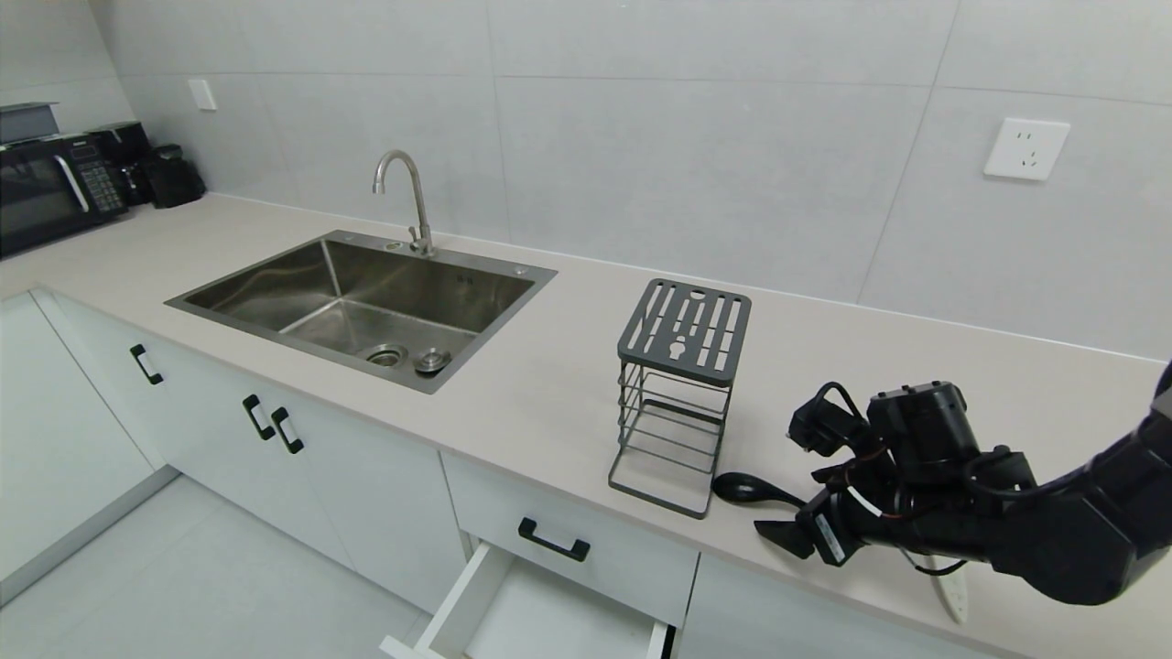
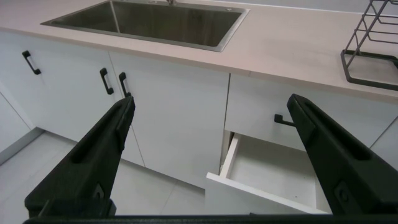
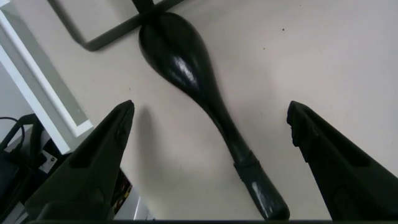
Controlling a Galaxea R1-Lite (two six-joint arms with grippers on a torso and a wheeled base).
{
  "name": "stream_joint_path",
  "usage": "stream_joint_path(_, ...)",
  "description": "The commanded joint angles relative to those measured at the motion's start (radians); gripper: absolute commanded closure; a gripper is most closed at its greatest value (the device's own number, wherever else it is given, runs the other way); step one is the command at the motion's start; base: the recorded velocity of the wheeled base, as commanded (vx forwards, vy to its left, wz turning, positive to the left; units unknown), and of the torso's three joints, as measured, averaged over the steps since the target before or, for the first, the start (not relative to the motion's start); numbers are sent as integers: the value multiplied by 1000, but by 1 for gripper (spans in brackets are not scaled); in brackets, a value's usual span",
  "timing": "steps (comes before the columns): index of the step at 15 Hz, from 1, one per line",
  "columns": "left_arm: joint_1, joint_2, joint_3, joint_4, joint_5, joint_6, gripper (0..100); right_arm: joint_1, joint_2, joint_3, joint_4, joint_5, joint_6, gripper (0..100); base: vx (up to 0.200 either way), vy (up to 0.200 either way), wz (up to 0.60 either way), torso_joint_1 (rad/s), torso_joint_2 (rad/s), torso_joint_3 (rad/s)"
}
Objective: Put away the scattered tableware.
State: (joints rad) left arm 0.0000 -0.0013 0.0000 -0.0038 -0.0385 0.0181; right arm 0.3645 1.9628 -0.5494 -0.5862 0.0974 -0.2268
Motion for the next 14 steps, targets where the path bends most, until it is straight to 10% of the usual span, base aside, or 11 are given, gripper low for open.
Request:
stream_joint_path(1, 0, 1, 0, -1, 0, 0, 0, -4, 48, -26, 0, -1, 1, 0, 0, 0, 0, 0, 0, 0)
stream_joint_path(12, 0, 1, 0, -1, 0, 0, 0, -2, 123, -53, -47, -5, 76, 0, 0, 0, 0, 0, 0, 0)
stream_joint_path(13, 0, 1, 0, -1, 0, 0, 0, -1, 125, -52, -47, -7, 78, 100, 0, 0, 0, 0, 0, 0)
stream_joint_path(14, 0, 1, 0, -1, 0, 0, 0, -1, 125, -52, -47, -7, 80, 100, 0, 0, 0, 0, 0, 0)
